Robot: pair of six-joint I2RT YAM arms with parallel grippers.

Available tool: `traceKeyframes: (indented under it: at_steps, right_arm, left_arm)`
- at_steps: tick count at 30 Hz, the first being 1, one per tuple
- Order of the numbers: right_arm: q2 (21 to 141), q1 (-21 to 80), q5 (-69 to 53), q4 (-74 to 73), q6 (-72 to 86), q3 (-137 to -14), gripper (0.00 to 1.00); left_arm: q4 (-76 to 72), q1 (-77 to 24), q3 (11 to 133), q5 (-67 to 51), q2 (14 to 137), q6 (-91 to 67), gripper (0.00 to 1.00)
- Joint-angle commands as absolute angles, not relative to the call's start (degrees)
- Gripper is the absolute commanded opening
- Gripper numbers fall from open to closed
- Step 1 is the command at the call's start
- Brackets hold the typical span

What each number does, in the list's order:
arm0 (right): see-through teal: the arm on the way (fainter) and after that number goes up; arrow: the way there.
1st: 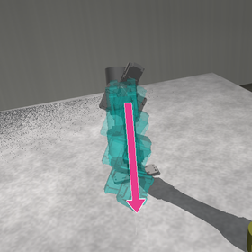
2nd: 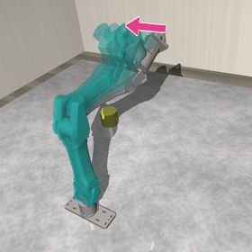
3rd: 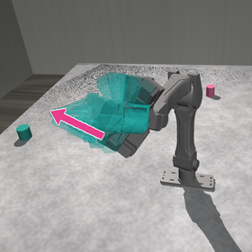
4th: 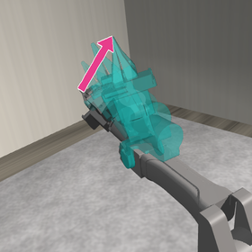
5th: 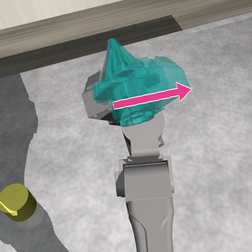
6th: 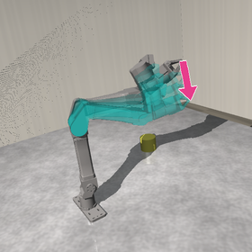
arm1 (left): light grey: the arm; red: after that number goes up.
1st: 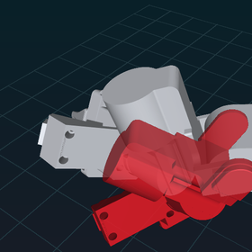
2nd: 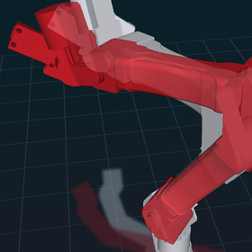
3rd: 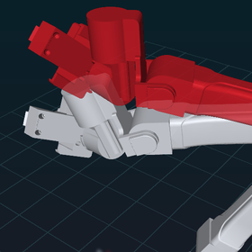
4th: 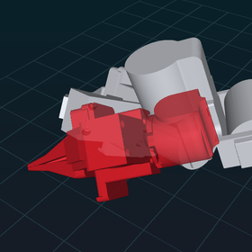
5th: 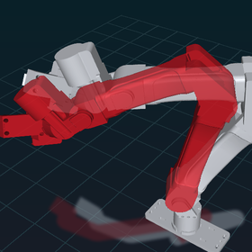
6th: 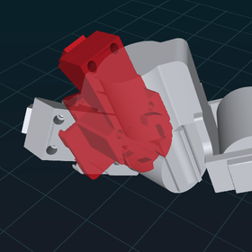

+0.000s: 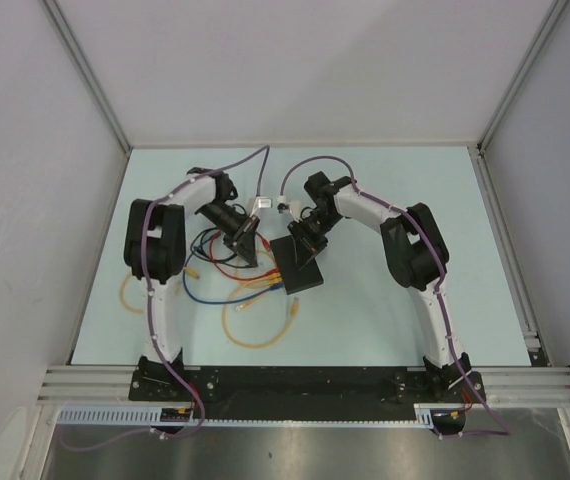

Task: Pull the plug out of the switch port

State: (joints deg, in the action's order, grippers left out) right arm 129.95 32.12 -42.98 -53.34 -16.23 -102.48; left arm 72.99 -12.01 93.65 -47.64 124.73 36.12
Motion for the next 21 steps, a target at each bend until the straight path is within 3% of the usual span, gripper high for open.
traceKeyframes:
  at_steps: [1,11,21]
  right_arm:
    - [131.75,31.73,-37.35,-53.61,-18.46,-101.43,0.14]
    - [132.71,31.73,-37.53,-53.88,-18.37,-102.83,0.14]
    - [133.24,31.55,-37.88,-53.88,-18.46,-103.18,0.14]
  left_arm:
    - [76.11,-10.64,97.03,-42.46,113.75,39.37,0.00]
    - [73.75,2.43,82.10,-25.93,98.62,42.63,0.00]
    - [63.55,10.55,66.02,-19.16,99.31,42.36,0.00]
